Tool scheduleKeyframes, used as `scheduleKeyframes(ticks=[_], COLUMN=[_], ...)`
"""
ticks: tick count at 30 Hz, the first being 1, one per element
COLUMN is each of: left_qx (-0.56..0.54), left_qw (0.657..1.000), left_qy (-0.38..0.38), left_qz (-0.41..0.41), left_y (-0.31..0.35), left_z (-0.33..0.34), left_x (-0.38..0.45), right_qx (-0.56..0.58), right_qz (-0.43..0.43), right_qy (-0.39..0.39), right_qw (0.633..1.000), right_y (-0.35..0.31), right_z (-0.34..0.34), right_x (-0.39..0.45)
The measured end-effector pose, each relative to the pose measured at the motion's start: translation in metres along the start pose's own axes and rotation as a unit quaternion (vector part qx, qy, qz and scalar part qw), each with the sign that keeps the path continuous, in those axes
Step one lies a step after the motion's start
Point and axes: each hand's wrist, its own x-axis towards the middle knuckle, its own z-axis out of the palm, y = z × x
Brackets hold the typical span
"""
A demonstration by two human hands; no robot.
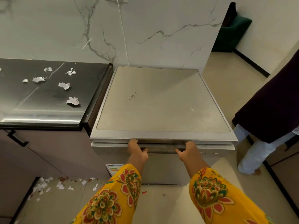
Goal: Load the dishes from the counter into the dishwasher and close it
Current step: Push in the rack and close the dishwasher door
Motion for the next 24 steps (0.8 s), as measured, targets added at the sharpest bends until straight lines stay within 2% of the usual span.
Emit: scheduleKeyframes(ticks=[1,4,8,10,16,24], left_qx=[-0.004,0.009,0.058,0.048,0.023,0.022], left_qw=[1.000,1.000,0.996,0.996,0.990,0.988], left_qy=[-0.004,0.021,0.067,0.072,0.113,0.122], left_qz=[-0.001,0.015,0.031,0.036,0.080,0.093], left_y=[0.000,0.000,-0.001,-0.002,-0.011,-0.014], left_z=[0.000,0.007,0.012,0.014,0.018,0.019], left_x=[-0.004,-0.014,-0.013,-0.014,-0.018,-0.010], right_qx=[-0.010,-0.121,-0.183,-0.208,-0.215,-0.240], right_qz=[-0.014,-0.048,-0.059,-0.068,-0.093,-0.124], right_qy=[-0.037,-0.058,-0.010,0.004,0.013,0.027], right_qw=[0.999,0.990,0.981,0.976,0.972,0.962], right_y=[0.002,0.000,0.001,0.004,0.009,0.017], right_z=[-0.003,0.003,0.009,0.012,0.019,0.022], right_x=[-0.010,-0.020,-0.018,-0.014,-0.008,0.005])
